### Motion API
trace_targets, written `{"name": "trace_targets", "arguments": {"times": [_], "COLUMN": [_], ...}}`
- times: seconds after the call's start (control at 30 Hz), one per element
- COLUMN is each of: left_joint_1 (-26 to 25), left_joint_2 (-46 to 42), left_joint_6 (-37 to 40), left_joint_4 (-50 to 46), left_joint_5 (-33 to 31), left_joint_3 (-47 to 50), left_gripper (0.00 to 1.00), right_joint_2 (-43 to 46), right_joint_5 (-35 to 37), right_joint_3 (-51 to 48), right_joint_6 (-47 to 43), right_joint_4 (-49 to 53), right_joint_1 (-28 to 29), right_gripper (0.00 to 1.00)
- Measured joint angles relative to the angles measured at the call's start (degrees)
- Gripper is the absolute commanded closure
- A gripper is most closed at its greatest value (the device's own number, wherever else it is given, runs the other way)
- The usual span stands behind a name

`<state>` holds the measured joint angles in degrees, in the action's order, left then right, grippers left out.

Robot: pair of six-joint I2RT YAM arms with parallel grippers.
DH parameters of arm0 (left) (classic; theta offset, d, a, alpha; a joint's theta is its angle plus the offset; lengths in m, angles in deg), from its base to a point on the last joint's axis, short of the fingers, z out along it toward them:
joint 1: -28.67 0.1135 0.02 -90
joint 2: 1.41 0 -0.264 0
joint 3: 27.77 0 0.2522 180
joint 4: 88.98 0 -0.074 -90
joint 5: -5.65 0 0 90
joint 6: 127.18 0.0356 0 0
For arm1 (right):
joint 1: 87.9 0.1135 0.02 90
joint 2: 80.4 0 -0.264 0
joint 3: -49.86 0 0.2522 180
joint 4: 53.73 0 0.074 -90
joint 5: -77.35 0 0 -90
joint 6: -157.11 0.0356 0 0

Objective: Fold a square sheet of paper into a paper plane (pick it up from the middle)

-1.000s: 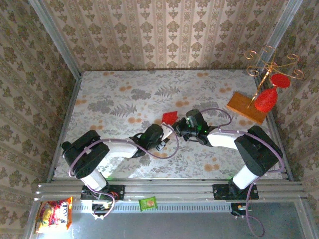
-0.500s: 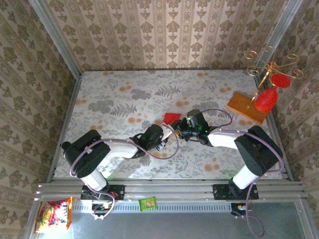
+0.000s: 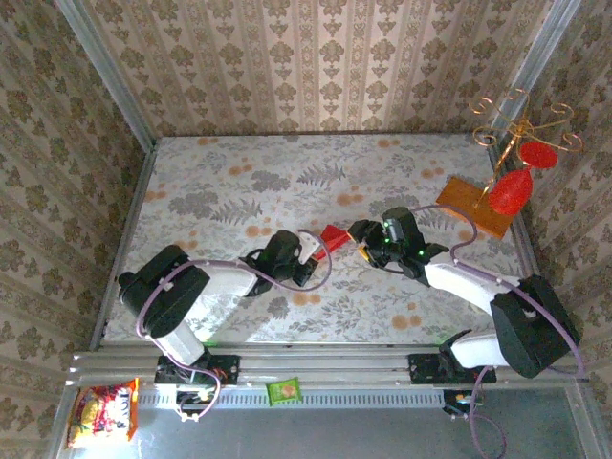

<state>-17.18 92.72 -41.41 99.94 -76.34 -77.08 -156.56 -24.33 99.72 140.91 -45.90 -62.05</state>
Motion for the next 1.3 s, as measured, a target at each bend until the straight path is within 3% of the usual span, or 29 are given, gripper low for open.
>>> {"name": "trace_targets", "arguments": {"times": [0.17,0.53,0.87,1.3], "left_joint_1": [5.6,10.3,13.1,13.6], "left_joint_2": [1.0,8.0,12.1,13.2], "left_joint_6": [-6.6,-18.6,-27.8,-29.7], "left_joint_4": [-1.3,-4.0,-4.3,-6.5], "left_joint_5": [9.7,26.2,34.9,37.3], "left_joint_3": [-1.5,-7.1,-10.1,-10.9], "left_gripper": [0.94,0.97,0.97,0.97], "right_joint_2": [0.8,-2.8,-10.6,-19.2], "right_joint_5": [2.2,2.5,1.2,1.3], "right_joint_3": [0.0,0.4,6.6,15.8], "right_joint_6": [-2.8,-8.6,-18.7,-28.8], "right_joint_4": [3.4,4.9,5.4,11.2], "right_joint_1": [0.0,0.1,1.4,5.1], "right_gripper": [0.3,0.28,0.27,0.24]}}
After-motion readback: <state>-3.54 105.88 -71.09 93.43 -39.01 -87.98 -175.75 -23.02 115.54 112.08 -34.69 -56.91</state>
